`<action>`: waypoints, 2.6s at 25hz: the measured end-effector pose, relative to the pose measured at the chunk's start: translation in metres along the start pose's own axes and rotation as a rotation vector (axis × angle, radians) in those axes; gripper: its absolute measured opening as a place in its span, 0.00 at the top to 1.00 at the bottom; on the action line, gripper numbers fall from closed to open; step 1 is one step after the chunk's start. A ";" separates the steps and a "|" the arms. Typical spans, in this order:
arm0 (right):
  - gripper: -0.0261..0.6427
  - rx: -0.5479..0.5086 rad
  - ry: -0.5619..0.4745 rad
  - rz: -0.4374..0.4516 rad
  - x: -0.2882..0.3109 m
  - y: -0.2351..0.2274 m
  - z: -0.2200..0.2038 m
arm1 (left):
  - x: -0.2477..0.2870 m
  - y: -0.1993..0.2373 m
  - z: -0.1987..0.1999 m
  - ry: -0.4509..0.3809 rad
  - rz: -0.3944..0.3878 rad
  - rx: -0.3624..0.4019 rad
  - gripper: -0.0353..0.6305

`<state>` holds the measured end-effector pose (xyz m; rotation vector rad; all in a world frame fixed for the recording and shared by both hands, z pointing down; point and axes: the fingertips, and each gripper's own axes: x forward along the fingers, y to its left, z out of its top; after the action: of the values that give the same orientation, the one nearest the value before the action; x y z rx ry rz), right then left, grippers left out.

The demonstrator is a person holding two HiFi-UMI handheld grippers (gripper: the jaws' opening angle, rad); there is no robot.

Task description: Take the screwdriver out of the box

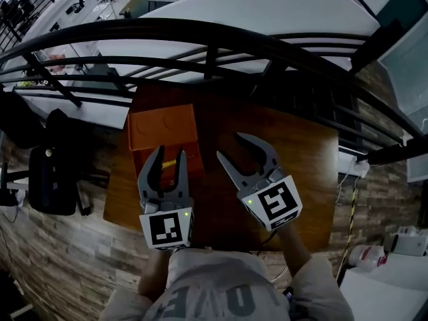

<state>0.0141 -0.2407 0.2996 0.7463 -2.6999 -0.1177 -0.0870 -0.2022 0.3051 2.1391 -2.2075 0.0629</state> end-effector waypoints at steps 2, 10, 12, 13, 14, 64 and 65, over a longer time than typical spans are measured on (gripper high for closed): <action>0.69 -0.066 0.035 0.069 0.014 0.010 0.000 | -0.002 0.008 0.000 0.001 0.022 -0.008 0.73; 0.69 -0.264 0.137 0.316 0.071 0.054 -0.018 | -0.015 0.044 -0.021 0.020 0.107 -0.032 0.73; 0.69 -0.319 0.172 0.369 0.083 0.067 -0.027 | -0.019 0.051 -0.026 0.025 0.126 -0.040 0.73; 0.69 -0.351 0.191 0.393 0.088 0.073 -0.031 | -0.022 0.054 -0.029 0.030 0.136 -0.045 0.72; 0.69 -0.380 0.208 0.417 0.093 0.079 -0.036 | -0.024 0.058 -0.033 0.035 0.146 -0.051 0.72; 0.83 -0.736 0.761 0.893 0.189 0.191 -0.216 | -0.073 0.131 -0.148 0.165 0.329 -0.134 0.70; 0.83 -0.738 0.765 0.896 0.189 0.191 -0.216 | -0.073 0.131 -0.148 0.166 0.328 -0.131 0.70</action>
<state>-0.1571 -0.1711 0.5908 -0.5472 -1.7937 -0.4518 -0.2133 -0.1144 0.4493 1.6274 -2.3648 0.1050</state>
